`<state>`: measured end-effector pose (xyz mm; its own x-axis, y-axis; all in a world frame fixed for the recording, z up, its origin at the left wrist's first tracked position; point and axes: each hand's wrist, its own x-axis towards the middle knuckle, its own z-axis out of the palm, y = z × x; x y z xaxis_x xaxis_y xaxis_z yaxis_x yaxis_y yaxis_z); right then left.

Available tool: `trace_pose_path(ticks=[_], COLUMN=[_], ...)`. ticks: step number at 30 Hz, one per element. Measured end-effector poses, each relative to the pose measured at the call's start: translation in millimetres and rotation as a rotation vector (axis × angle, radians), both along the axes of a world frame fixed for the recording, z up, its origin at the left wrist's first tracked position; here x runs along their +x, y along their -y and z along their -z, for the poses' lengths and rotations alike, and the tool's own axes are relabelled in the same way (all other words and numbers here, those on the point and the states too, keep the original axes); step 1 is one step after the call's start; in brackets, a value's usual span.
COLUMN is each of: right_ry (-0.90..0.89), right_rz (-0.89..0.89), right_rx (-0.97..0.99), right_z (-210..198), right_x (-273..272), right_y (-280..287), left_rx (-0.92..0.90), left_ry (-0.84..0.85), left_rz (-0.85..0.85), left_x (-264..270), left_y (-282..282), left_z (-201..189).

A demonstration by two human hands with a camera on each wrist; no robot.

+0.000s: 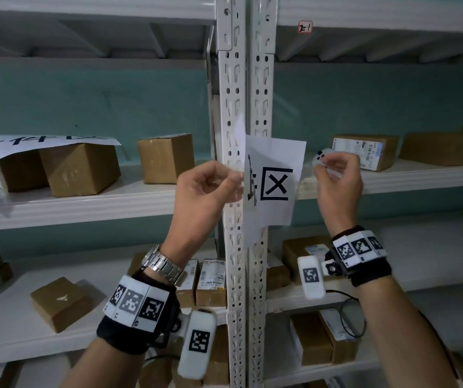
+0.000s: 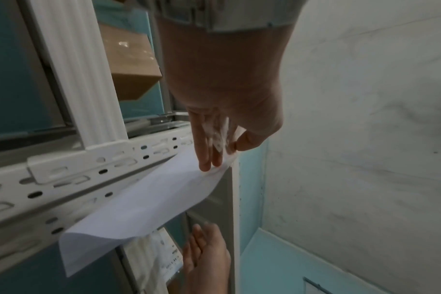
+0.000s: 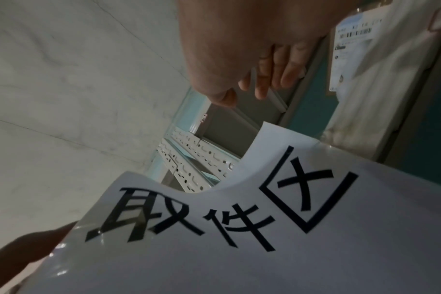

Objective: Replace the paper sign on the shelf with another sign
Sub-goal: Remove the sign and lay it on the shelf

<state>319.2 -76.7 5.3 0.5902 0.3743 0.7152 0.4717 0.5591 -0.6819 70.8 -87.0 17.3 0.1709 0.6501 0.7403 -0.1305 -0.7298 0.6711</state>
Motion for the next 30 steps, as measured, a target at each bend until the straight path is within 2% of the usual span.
trace_pose_path(ticks=[7,15,25,30], right_ry=[-0.015,-0.045,-0.007,-0.039], right_rz=[-0.02,-0.072,-0.187,-0.07], right_rx=[-0.021,0.028,-0.13,-0.192], right_z=[-9,-26,-35,-31], right_x=[1,-10,-15,-2], right_y=[26,56,109,125], left_rx=[-0.008,-0.015,0.144,0.319], left_ry=[-0.032,0.039,-0.056,-0.208], left_rz=[0.111,0.152,0.07,-0.032], left_x=[35,70,119,144], left_y=[9,9,35,47], left_z=[6,5,6,10])
